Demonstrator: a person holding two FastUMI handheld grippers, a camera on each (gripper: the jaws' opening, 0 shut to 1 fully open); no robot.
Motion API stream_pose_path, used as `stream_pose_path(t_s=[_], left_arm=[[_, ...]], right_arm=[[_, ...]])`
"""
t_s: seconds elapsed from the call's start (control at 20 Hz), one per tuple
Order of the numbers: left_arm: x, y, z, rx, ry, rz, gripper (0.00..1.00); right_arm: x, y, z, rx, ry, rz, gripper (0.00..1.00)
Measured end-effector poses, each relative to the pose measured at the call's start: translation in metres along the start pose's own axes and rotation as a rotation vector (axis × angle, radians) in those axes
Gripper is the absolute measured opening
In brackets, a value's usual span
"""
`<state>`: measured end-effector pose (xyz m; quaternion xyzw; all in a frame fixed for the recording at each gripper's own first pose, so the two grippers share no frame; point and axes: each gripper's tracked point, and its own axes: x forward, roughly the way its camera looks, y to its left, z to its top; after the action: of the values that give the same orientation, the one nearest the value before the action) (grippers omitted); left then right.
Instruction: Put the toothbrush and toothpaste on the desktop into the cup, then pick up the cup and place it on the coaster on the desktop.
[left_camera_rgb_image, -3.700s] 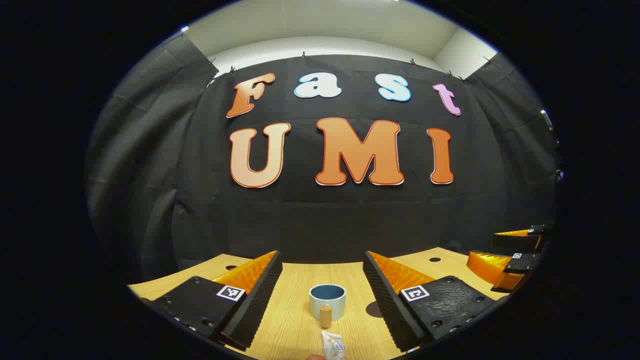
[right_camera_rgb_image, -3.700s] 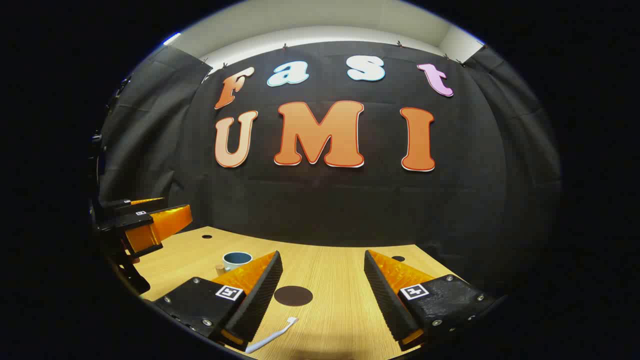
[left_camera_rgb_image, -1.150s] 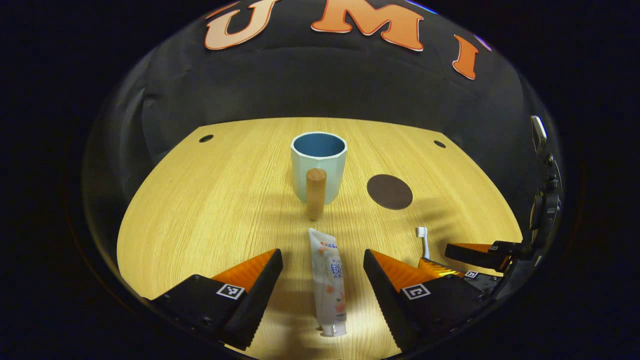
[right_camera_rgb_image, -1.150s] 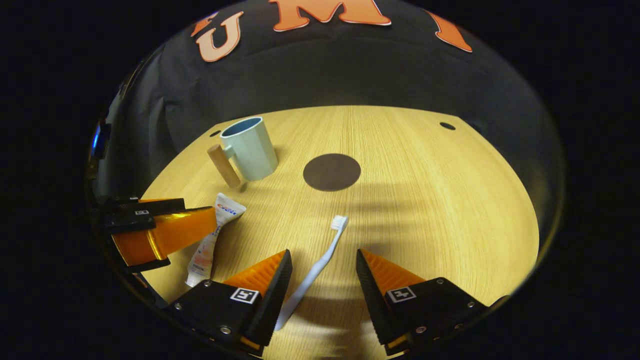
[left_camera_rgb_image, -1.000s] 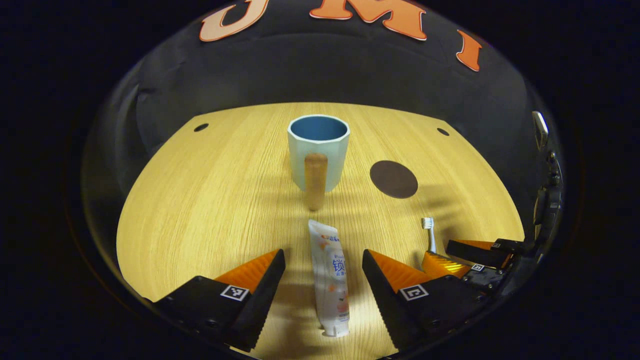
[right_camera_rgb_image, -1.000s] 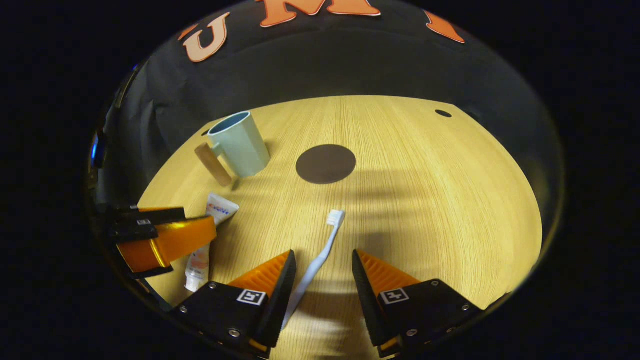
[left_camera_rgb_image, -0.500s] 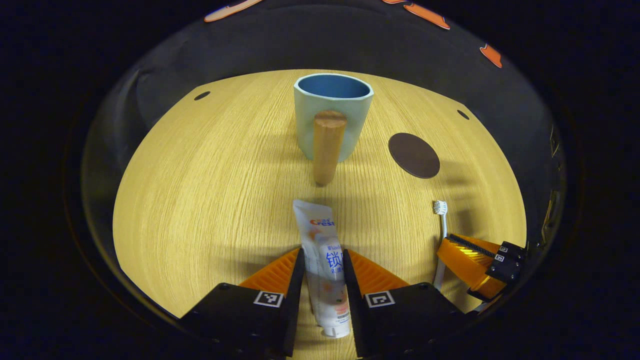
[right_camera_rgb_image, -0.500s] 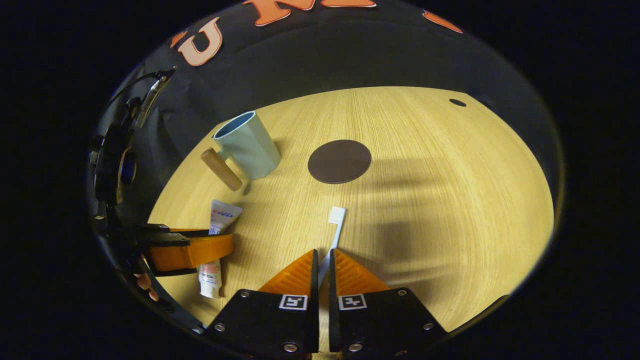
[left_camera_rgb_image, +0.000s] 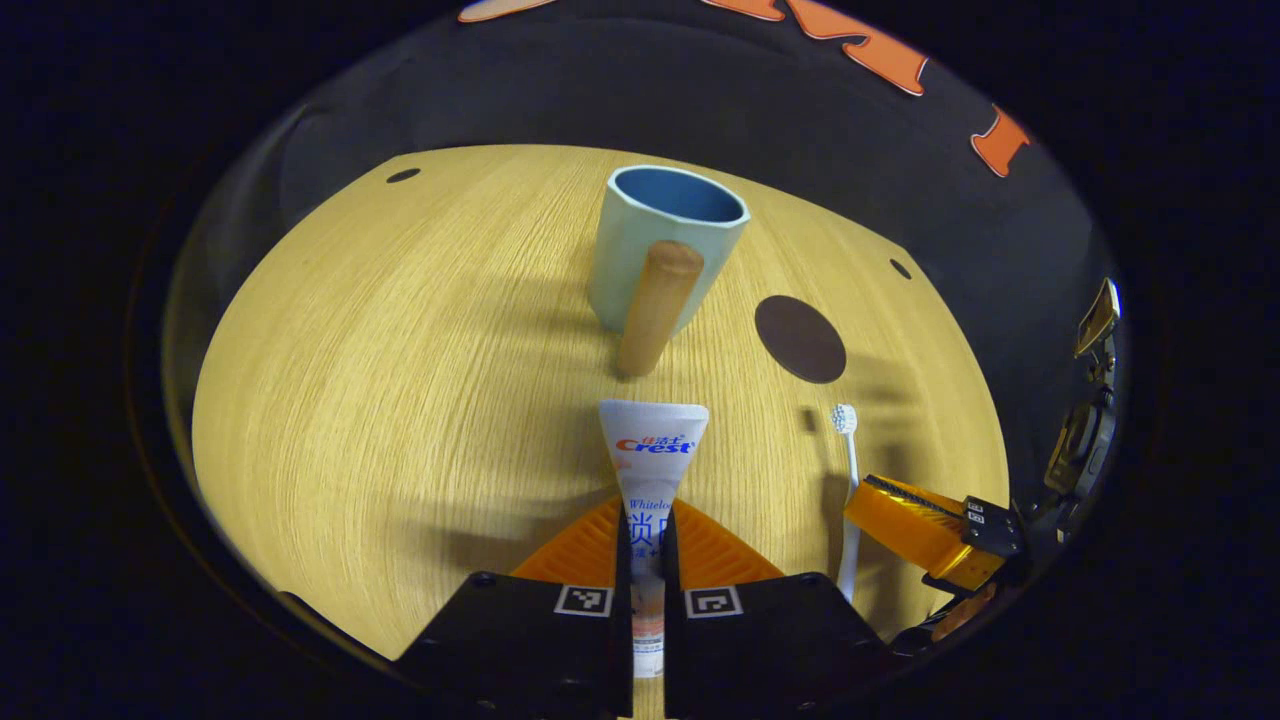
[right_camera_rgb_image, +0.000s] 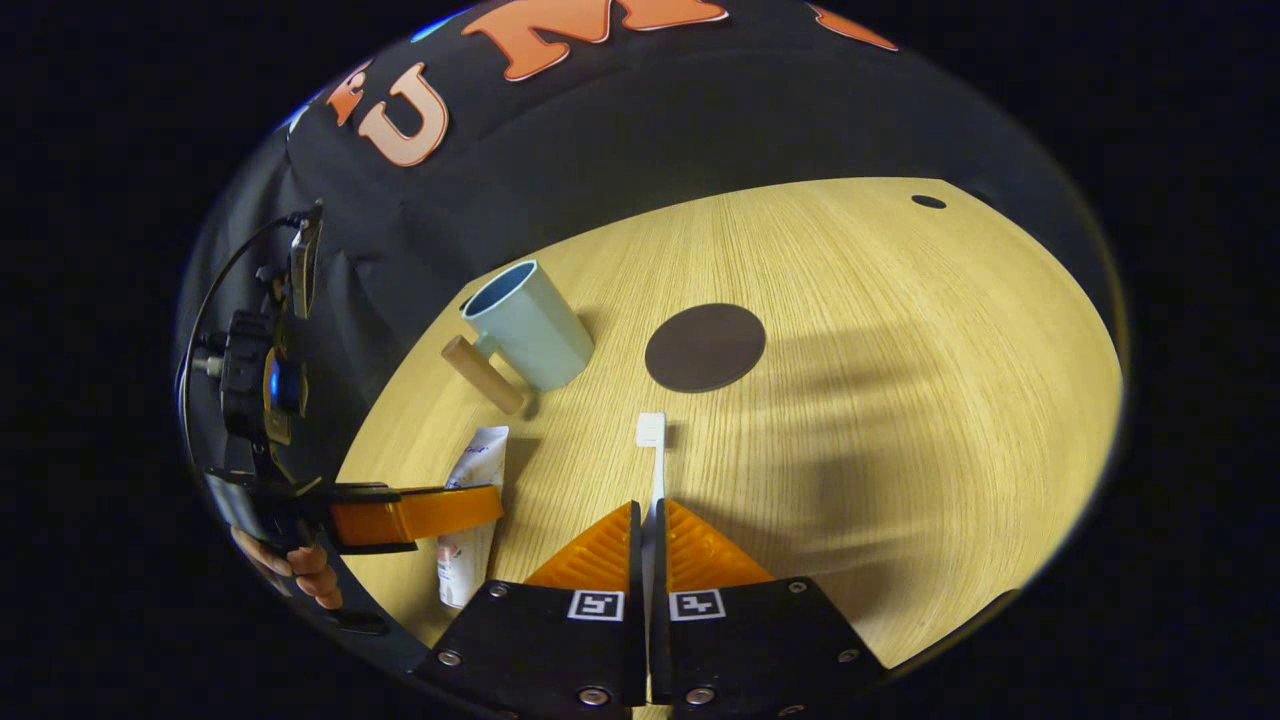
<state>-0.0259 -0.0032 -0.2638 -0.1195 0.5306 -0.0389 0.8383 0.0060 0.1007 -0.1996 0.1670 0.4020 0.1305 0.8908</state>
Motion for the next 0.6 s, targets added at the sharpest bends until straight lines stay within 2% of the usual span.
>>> stream_pose_path(t_s=[0.15,0.35,0.5,0.6], left_arm=[[-0.007,0.012,0.025,0.000,-0.070,-0.042,0.12],[-0.008,0.028,0.027,0.018,-0.142,-0.059,0.12],[-0.008,0.030,0.033,0.049,-0.242,-0.065,0.12],[-0.019,0.036,0.045,0.086,-0.323,-0.033,0.12]], right_arm=[[-0.016,0.003,0.011,0.016,-0.039,0.035,0.02],[-0.041,0.005,0.035,0.032,-0.116,0.070,0.02],[-0.054,0.008,0.051,0.026,-0.172,0.086,0.02],[-0.061,0.016,0.060,0.002,-0.210,0.124,0.02]])
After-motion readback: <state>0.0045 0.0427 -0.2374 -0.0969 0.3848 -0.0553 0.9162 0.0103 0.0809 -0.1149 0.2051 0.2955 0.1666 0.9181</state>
